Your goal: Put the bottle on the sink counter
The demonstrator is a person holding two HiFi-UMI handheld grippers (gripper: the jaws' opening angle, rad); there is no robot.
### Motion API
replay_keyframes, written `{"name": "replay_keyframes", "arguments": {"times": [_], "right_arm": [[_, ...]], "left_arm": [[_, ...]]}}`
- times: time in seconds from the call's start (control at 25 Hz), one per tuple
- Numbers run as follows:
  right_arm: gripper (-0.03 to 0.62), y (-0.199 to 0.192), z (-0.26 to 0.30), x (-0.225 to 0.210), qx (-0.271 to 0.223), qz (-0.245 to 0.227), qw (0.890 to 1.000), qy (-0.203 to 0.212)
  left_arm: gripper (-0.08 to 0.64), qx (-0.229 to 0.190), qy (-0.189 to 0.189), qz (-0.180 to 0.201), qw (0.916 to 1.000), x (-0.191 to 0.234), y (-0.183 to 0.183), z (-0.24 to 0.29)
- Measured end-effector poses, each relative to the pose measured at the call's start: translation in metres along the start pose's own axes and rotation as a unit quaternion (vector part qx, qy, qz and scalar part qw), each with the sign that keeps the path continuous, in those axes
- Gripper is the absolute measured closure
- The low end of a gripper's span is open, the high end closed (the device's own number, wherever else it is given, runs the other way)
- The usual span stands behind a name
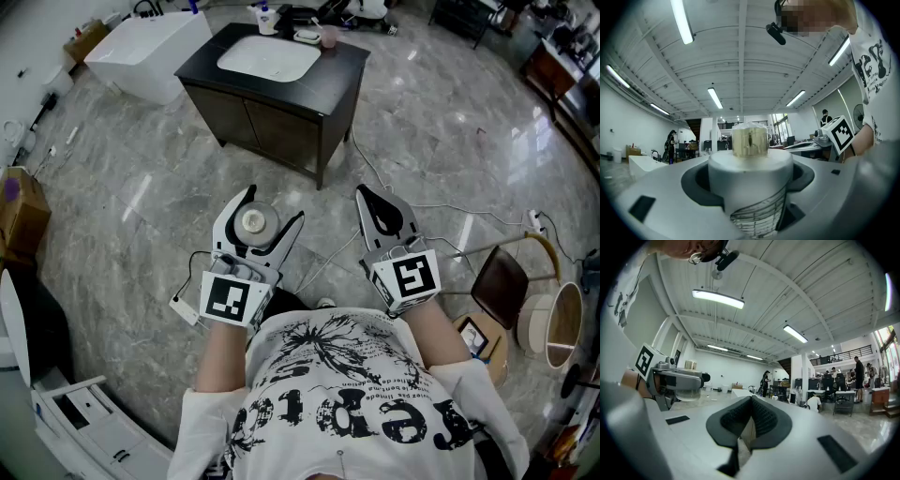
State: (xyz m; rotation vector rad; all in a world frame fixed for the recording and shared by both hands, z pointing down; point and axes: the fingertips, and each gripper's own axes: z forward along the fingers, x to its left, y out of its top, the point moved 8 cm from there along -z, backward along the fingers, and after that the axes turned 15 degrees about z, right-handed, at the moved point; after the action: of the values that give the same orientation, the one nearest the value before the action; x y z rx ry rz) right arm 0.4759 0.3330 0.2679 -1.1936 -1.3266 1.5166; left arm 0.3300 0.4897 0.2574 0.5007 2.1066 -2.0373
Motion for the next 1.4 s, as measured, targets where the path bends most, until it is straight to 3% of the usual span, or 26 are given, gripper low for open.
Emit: {"name": "replay_keyframes", "arguments": {"times": [0.4,0.88,1.16,1.4], "right_arm": [[0.58,-0.004,-0.008,-0.008,0.004,-0.002,1.0,-0.005],[0.578,-0.009,0.026,-0.042,-0.002,0.046,0.999,-0.028],[0.578,-0.014,0.121,-0.061,-0.001,0.043,0.998,-0.051],[0.578,-0.014,0.258,-0.066,0.0,0.046,0.994,-0.097]], "left_arm": [[0.21,-0.006,0.005,-0.013,0.9999,-0.007,0.001,0.006],[0.21,0.003,-0.003,-0.013,0.9999,0.017,-0.019,0.044],[0.21,-0.01,-0.026,-0.016,0.9995,0.093,-0.061,0.103],[0.21,-0.03,-0.078,-0.023,0.9962,0.213,-0.112,0.174]]}}
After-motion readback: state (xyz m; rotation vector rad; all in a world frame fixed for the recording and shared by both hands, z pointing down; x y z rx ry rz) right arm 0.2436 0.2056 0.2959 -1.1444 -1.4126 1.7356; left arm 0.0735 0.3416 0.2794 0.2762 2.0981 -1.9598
